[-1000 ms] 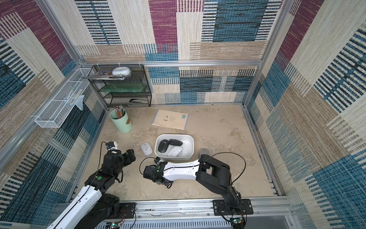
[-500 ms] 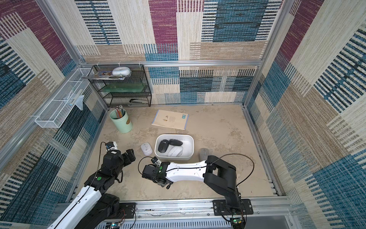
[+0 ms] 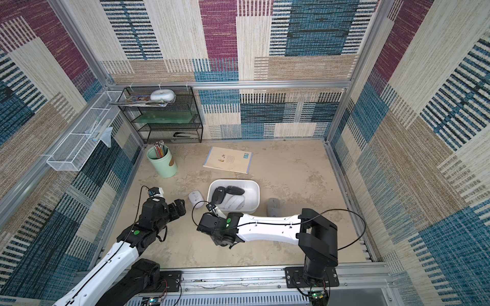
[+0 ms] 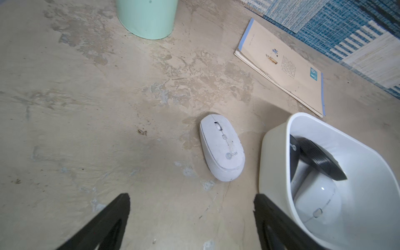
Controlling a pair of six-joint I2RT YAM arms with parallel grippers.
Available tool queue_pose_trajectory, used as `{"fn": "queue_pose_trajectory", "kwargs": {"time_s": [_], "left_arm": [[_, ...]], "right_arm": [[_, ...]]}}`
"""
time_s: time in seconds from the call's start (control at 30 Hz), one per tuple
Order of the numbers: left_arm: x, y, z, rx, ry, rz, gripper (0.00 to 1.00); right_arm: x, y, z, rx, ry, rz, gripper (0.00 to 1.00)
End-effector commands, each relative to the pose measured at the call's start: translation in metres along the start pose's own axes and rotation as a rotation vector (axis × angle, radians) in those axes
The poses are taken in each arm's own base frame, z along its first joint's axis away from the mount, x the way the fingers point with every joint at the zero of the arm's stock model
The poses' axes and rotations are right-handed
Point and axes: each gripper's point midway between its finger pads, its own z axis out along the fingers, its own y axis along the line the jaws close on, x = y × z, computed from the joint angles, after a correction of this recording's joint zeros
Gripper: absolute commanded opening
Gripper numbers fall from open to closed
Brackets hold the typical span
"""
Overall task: Take out the mouse from the storage box
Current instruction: Place the mouse at the center of the board, then pick up the mouse from the storage box.
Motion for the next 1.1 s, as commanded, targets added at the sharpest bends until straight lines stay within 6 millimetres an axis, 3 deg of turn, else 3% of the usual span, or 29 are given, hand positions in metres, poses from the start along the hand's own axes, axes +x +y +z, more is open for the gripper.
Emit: {"fn": "queue_pose_trajectory", "kwargs": {"time_s": [0.0, 0.23, 0.47, 0.7, 0.9, 1.07], "left_arm": [[0.001, -0.027, -0.001, 0.116, 0.053, -0.032, 0.93], [0.010, -0.081, -0.003, 0.178, 0.173, 0.064, 0.93], [0.021, -0.135, 0.005, 0.216, 0.289, 0.243, 0.92], [0.035, -0.170, 0.020, 0.153, 0.367, 0.220, 0.93], [0.052, -0.204, 0.045, 0.150, 0.408, 0.119, 0.93], [0.063, -0.226, 0.073, 0.172, 0.430, 0.037, 0.92]], "right_arm": [[-0.012, -0.026, -0.004, 0.028, -0.055, 0.066, 0.82], [-0.028, -0.085, -0.006, -0.002, -0.125, 0.218, 0.82], [-0.037, -0.127, -0.003, -0.020, -0.191, 0.333, 0.82], [-0.026, -0.167, -0.005, 0.033, -0.246, 0.403, 0.83], [-0.010, -0.202, -0.001, 0.100, -0.279, 0.430, 0.84], [0.002, -0.212, 0.004, 0.094, -0.324, 0.440, 0.84]]}}
